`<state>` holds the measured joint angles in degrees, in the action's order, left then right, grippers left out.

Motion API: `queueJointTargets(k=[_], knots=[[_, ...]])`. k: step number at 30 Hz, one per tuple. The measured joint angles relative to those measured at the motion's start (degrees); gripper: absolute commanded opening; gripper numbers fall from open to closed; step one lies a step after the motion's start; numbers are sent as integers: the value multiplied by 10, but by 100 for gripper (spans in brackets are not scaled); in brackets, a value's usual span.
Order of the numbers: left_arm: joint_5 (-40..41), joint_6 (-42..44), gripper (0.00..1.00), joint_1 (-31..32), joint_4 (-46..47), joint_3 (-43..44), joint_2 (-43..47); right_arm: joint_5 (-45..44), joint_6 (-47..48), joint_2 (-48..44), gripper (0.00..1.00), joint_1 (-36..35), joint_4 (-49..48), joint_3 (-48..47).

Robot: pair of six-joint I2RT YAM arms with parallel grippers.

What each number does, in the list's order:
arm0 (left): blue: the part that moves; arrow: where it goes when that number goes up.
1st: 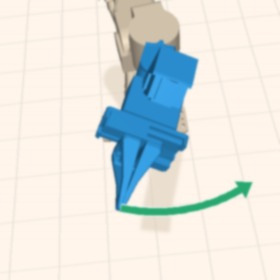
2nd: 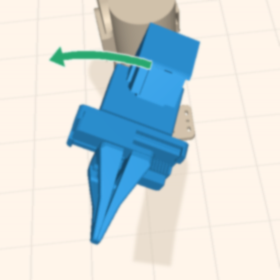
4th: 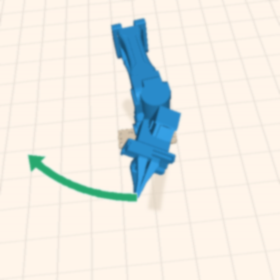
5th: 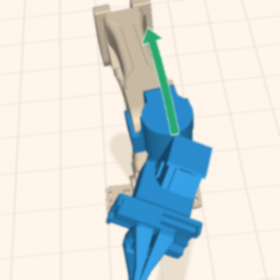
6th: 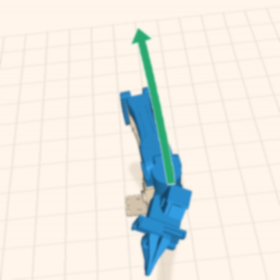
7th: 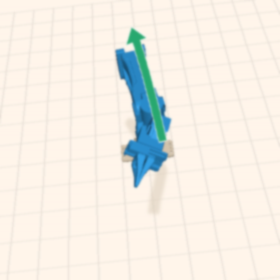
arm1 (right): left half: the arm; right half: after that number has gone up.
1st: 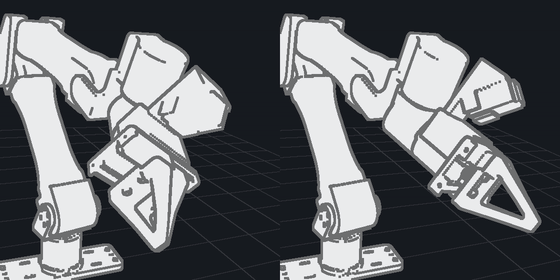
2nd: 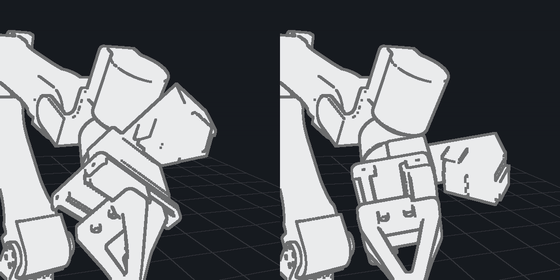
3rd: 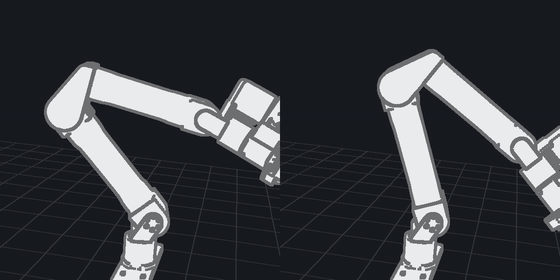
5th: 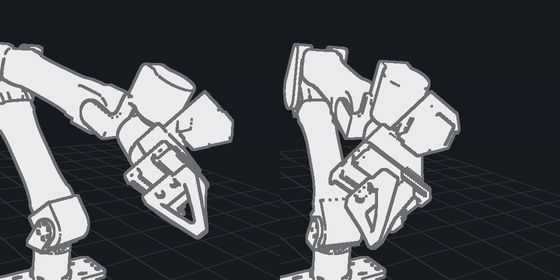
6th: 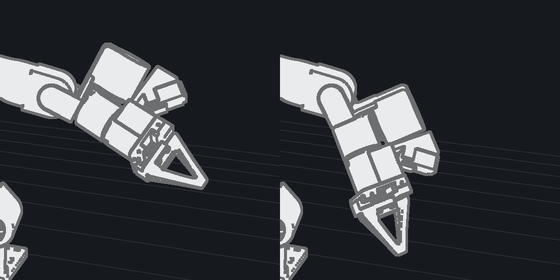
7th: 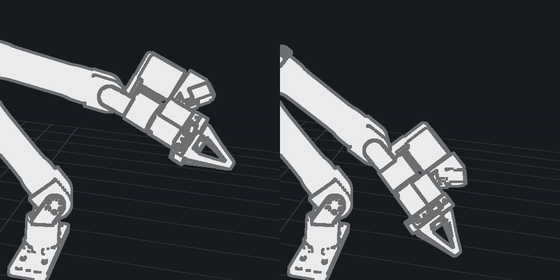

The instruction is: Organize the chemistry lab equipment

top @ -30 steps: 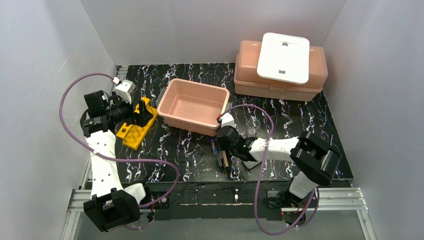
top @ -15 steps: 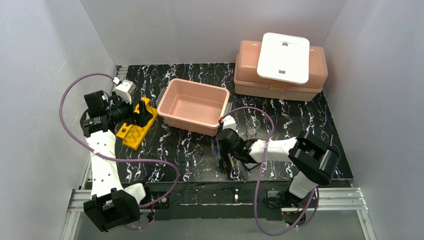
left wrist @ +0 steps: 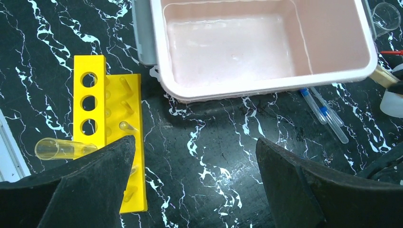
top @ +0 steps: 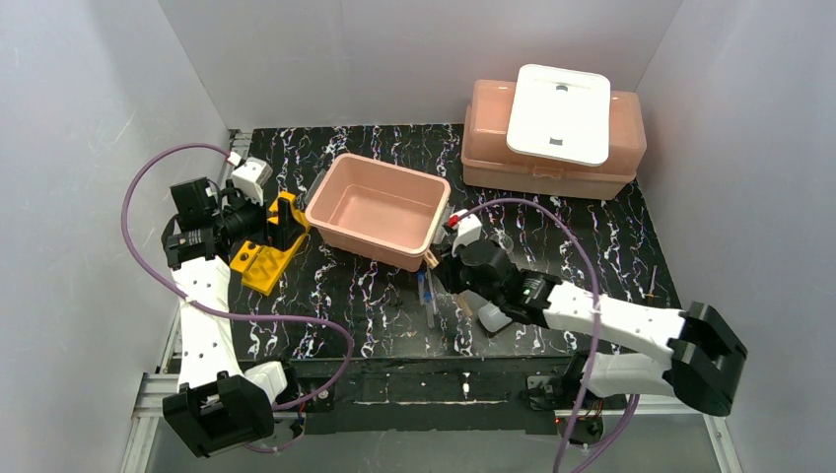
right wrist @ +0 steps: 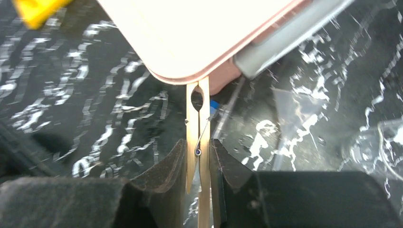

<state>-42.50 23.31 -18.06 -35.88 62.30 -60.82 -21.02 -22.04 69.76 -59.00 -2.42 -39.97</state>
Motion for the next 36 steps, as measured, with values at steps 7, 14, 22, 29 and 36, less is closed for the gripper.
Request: queueJointTargets(k=[7, 14, 22, 29, 36], knots=[[0, -3, 98, 0, 9, 0, 0, 110, 52, -50, 1, 0, 39, -88], [0, -2, 98, 0, 12, -1, 0, 138, 78, 70, 1, 33, 69, -298], [0, 9, 98, 0, 10, -19, 1, 163, 119, 267, 1, 58, 90, -450], [-2, 9, 98, 0, 11, -19, 3, 176, 199, 448, 10, 74, 96, -577], [-1, 12, 98, 0, 10, -19, 3, 167, 250, 503, 61, 95, 117, -593]])
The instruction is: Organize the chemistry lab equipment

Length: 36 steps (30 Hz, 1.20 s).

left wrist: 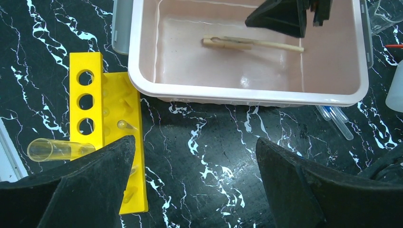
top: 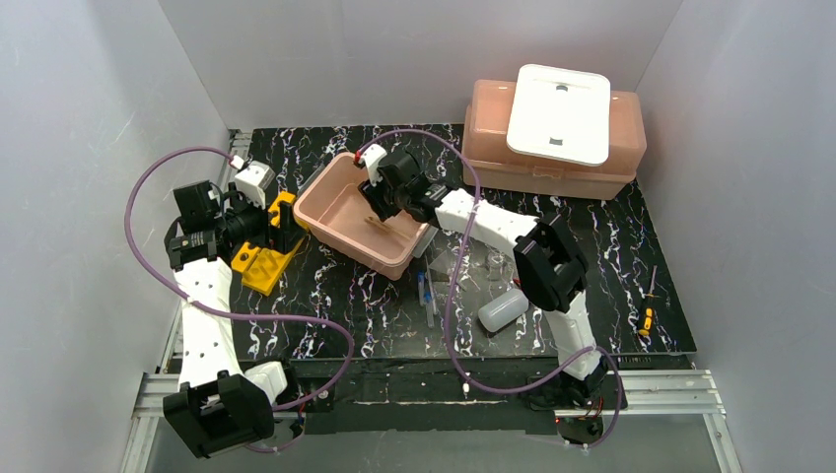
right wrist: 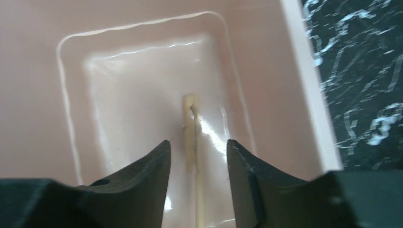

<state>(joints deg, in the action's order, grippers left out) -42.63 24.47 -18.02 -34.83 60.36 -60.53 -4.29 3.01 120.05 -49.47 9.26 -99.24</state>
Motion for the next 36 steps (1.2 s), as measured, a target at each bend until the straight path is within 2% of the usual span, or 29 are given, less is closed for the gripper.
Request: queueJointTargets(k=[3, 11, 16, 23, 26, 36], knots=[[0, 0, 98, 0, 0, 0, 0, -23, 11, 0, 67, 5, 0, -10], [2, -5, 98, 0, 0, 0, -5, -42, 12, -59, 69, 3, 3, -5], [5, -8, 98, 0, -2, 0, -5, 15, 0, -183, 69, -31, -11, 85], [16, -18, 98, 0, -4, 5, -5, 108, -44, -227, 73, -103, -30, 179], [18, -21, 98, 0, -4, 7, -5, 113, -46, -223, 72, -119, -13, 216], [20, -27, 98, 0, -18, 24, 7, 87, -9, -222, 63, -126, -13, 218]])
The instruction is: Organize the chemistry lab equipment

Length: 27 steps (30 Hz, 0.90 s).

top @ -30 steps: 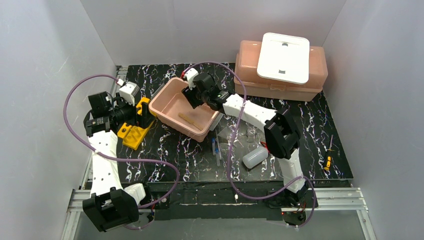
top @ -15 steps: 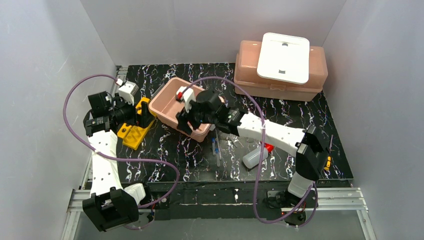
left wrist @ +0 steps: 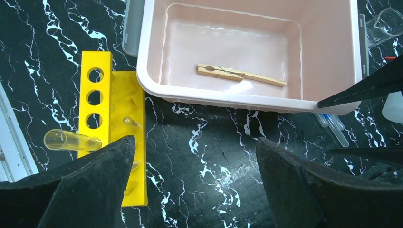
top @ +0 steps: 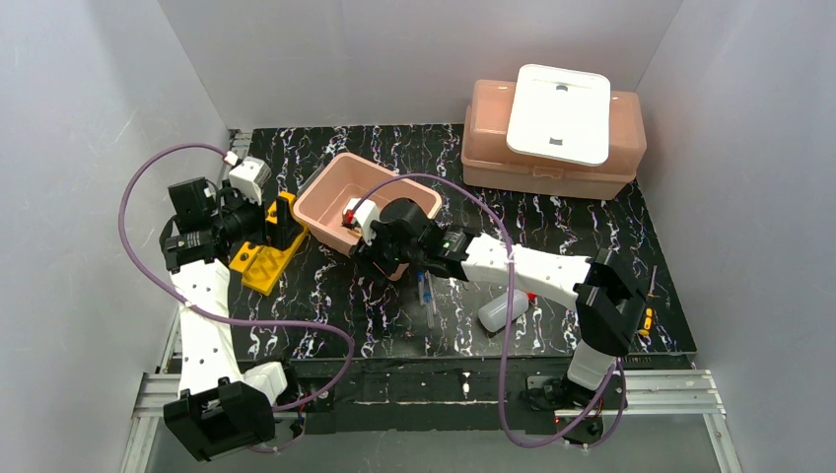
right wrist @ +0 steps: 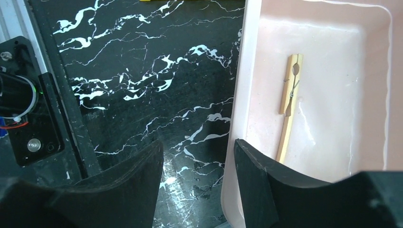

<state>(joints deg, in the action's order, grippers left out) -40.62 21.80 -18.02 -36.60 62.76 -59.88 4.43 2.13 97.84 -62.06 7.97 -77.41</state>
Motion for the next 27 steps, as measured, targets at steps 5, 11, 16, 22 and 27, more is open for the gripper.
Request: queueJointTargets(k=[5, 11, 16, 22, 27], knots=[[0, 0, 98, 0, -1, 4, 2, -21, 17, 0, 62, -3, 0, 0], [0, -8, 98, 0, -3, 4, 1, -57, 37, 8, 60, -2, 22, -16], [1, -13, 98, 0, -5, 10, -10, -61, 43, 47, 41, 2, 22, -51], [8, -15, 98, 0, -8, 10, -19, -47, 47, 42, 28, 3, 7, 1], [9, -19, 98, 0, -7, 10, -19, -24, 69, -5, 26, 5, 5, 62]])
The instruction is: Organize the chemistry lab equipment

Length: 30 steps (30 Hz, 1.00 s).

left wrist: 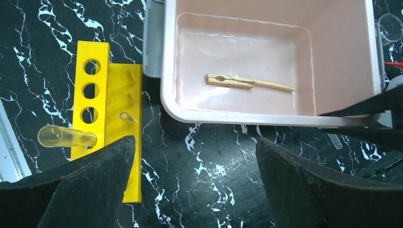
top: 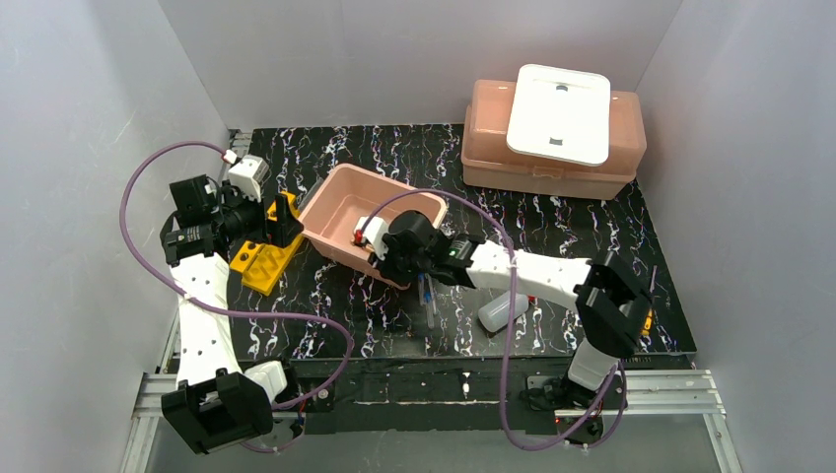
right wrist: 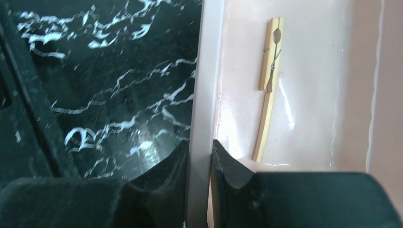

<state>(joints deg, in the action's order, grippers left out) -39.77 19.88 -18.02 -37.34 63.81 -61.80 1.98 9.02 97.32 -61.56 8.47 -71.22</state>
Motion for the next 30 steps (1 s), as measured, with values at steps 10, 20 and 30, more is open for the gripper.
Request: queueJointTargets(k=[10, 20, 30], knots=[[3, -4, 98, 0, 0, 0, 0, 72, 26, -102, 29, 28, 50, 75], [3, -4, 98, 0, -5, 0, 10, 118, 46, -130, 67, 35, 134, 74], [3, 0, 98, 0, -4, -2, 15, -7, -115, -199, 69, 46, 197, 7]])
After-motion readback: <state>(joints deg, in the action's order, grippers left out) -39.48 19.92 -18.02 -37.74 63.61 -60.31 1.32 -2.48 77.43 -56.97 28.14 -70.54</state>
